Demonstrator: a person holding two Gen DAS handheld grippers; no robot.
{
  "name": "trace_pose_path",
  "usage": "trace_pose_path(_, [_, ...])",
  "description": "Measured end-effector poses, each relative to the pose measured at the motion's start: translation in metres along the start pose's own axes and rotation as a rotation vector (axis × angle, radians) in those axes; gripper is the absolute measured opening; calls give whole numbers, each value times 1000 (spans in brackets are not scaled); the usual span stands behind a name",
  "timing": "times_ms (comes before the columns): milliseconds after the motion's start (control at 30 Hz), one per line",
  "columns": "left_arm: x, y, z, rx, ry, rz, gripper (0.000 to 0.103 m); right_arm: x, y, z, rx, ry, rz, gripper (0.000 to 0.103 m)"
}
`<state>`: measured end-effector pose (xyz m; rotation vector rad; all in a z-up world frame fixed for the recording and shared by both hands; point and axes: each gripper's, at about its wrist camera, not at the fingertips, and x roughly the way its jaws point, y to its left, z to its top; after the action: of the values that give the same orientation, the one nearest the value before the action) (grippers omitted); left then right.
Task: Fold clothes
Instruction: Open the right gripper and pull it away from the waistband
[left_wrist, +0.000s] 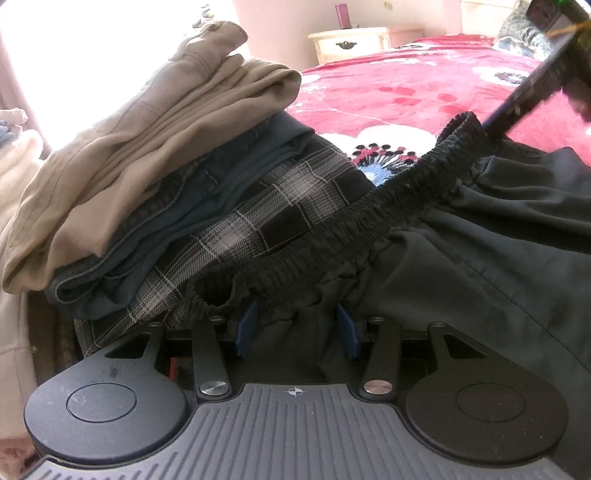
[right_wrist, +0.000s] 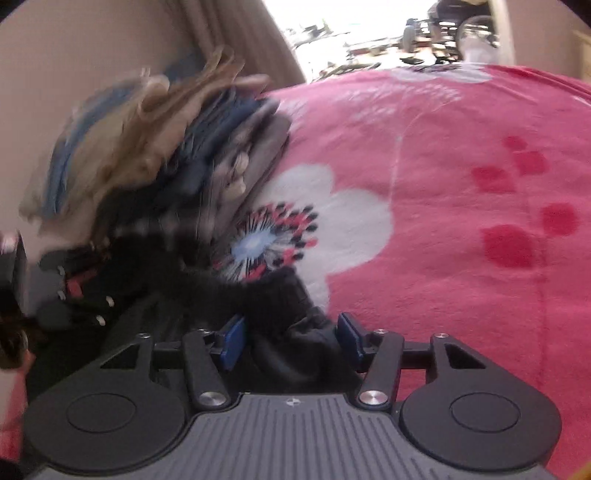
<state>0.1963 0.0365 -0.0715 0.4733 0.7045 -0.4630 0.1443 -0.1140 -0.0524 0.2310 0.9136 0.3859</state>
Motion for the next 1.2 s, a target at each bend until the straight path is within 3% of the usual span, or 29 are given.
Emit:
trace_pose_path(67, [1,0,-1,-5,-2,-2,47,11,-1,1,0,1,-8,55])
trace_pose_path(167, [-1,2,-3,-26,-6,-5,48,14,1,6,13,-33,-14,14])
trace_pose_path(200, [-1,2,-4,-32,-8,-4,48,13,3,7,-4,-49,-23,10])
trace_pose_path(400, [-4,-3,-2,-13,-24,13,48,7,16,17,-89,-139,-127,9])
trace_pose_path(667, [1,-9,0,23,-27,29,48,50,22,13,-240,-116,-326,10])
trace_pose_path(733, [2,-9,-1,20,-27,30,48,40,16,14,-203,-147,-353,17])
trace_pose_path(767, [1,-9,-1,20,-26,30,48,34,13,14,-184,-162,-366,29])
trace_pose_path(800, [1,-9,-1,19,-26,30,48,29,9,15,-166,-177,-379,35])
trace_pose_path(900, [1,-10,0,24,-24,38,48,13,0,16,-110,-224,-417,35])
trace_pose_path(1033, [0,-13,2,32,-16,56,48,-60,-14,12,13,-322,-476,35])
trace_pose_path(1200, [-5,-12,11,-18,1,67,49,-150,0,-9,41,-400,-532,35])
